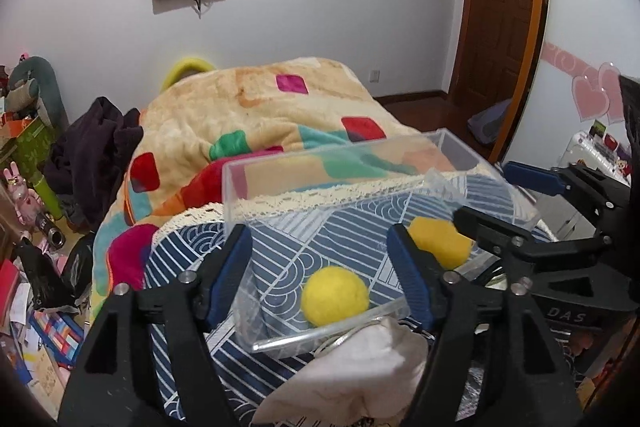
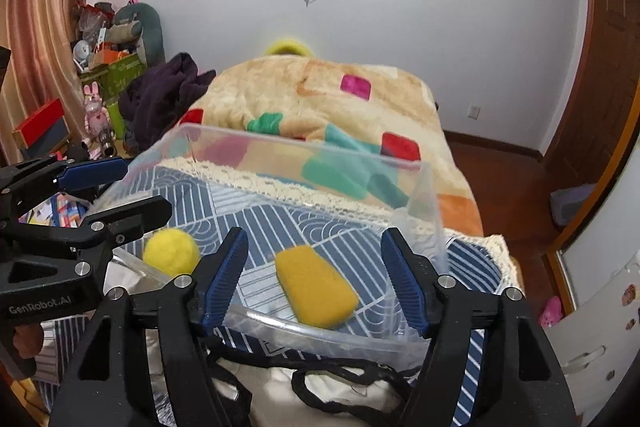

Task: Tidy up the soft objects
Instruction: 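Carry the ball and sponge into the clear box and open both tools, then grasp the white cloth bag with the left tool while the right tool grasps the black bra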

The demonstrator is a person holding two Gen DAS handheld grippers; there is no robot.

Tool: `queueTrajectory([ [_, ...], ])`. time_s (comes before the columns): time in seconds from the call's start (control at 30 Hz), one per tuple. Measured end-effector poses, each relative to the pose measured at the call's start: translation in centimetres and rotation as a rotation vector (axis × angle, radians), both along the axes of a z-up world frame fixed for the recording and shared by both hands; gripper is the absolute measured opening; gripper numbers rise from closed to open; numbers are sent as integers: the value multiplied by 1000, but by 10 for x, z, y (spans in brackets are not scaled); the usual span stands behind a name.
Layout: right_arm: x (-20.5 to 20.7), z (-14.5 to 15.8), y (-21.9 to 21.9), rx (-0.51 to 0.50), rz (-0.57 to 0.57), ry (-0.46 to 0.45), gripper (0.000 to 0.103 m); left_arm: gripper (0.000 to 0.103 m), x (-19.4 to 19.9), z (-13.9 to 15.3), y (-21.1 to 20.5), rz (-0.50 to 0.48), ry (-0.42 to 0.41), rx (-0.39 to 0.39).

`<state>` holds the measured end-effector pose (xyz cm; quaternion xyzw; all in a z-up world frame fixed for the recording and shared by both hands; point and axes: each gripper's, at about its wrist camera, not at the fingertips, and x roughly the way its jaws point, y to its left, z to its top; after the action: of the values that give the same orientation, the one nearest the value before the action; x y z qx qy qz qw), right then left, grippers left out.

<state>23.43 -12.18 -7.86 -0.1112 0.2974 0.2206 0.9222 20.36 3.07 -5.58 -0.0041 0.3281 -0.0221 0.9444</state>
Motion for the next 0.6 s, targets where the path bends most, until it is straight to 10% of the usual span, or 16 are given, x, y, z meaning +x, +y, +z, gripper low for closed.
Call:
queueTrajectory([
  [0.6,-49,-8,-27,46,41,-40,91,95,-66,-24,-6,-21,2,41],
])
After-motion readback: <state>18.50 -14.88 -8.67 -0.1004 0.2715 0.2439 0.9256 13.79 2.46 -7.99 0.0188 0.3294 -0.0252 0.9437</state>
